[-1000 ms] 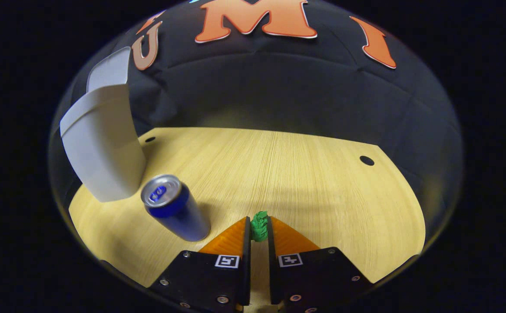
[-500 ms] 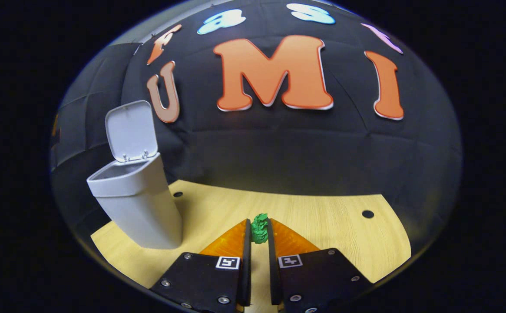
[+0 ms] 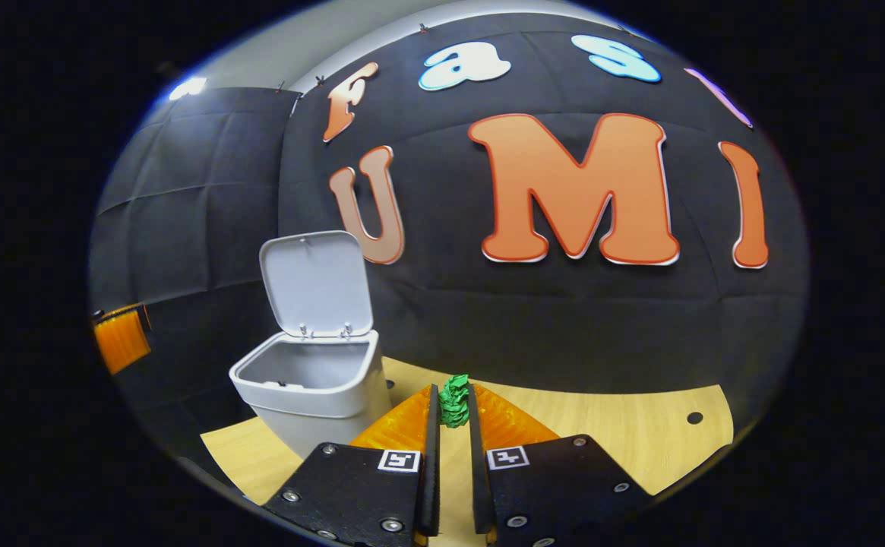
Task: Press the lid of the desktop garbage bin to open it, pick up the crumpled paper on the desktop and throw it into the bin, then pick up the pop can on the desktop and drop it into the bin, and finally close the garbage bin lid.
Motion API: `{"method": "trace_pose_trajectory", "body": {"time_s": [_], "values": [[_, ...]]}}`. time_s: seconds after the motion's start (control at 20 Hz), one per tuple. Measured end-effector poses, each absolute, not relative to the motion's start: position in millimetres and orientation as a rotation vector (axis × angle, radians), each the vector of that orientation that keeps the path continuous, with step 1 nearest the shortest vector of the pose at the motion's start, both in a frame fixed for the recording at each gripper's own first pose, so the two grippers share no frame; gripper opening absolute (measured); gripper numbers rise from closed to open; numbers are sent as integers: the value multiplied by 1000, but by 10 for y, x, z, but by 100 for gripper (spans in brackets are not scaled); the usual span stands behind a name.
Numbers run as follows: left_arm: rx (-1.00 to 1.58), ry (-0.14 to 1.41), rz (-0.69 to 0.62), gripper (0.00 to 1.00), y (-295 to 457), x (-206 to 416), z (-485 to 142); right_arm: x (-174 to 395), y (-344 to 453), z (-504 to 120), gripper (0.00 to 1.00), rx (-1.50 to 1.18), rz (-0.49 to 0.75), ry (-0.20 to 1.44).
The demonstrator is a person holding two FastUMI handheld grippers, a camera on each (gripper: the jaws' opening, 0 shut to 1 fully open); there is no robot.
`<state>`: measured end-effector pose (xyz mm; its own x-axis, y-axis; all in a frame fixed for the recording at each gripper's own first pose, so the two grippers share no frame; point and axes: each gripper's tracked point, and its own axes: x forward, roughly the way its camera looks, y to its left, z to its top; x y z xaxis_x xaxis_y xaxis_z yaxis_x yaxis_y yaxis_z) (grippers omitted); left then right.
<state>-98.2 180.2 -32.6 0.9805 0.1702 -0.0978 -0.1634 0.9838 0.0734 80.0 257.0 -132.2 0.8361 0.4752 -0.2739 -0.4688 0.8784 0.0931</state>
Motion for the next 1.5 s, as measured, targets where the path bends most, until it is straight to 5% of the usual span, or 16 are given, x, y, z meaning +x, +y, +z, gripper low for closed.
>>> {"method": "trace_pose_trajectory", "body": {"time_s": [0.7, 1.5], "values": [[80, 96, 371, 95, 2583, -1542, -279, 814, 3777, -1008, 17, 27, 698, 208], [75, 114, 453, 95, 2851, -1833, -330, 972, 4462, -1090, 16, 24, 752, 221]]}}
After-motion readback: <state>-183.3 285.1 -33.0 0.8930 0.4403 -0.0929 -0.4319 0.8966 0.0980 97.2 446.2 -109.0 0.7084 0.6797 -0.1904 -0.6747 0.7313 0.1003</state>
